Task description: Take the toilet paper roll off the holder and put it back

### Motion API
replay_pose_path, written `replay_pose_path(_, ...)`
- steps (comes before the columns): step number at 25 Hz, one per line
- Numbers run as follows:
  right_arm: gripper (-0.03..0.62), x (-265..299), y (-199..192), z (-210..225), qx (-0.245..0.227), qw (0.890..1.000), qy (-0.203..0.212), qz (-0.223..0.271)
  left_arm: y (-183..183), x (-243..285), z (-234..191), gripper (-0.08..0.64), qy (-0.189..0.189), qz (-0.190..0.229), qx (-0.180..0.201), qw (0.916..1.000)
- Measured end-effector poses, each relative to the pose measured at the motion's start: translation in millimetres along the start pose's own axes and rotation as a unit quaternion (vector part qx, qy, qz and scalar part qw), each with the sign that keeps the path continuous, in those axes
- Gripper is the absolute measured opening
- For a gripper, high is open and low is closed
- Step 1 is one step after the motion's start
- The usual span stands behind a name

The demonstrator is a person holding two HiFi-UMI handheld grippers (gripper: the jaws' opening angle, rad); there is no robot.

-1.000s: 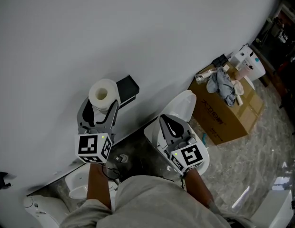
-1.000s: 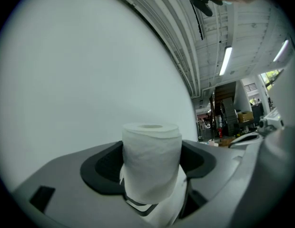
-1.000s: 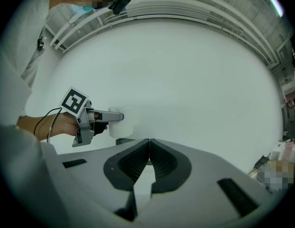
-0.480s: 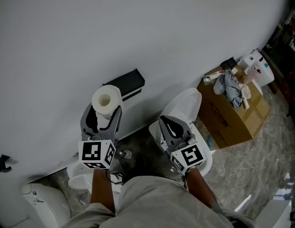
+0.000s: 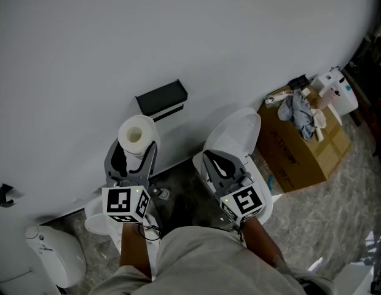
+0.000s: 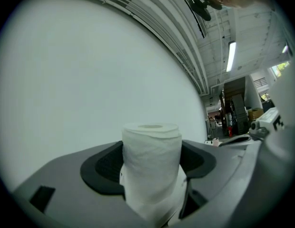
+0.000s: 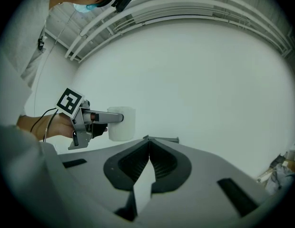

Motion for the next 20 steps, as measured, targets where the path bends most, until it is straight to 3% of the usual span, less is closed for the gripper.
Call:
replay_pose_path(11,0.005,-28,-4,-2,0.007,1.0,0.02,0.001,3,-26,30,0.357,0.015,0.004,0.003,0.9999)
replay_pose_path(20,0.006,-38,-17,5,0.028,0.999,0.015,-0.014,7,-24,49,0.357,-0.001,-0.003,-0.003,1.0)
Point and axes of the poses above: the fingertips, and each gripper's own axes: x forward along the fingers, z to its right, y out of its top, the point moved 8 cm from there along -x, backward along the fingers, and after that the axes turned 9 degrees about -y, right-handed, at the moved point
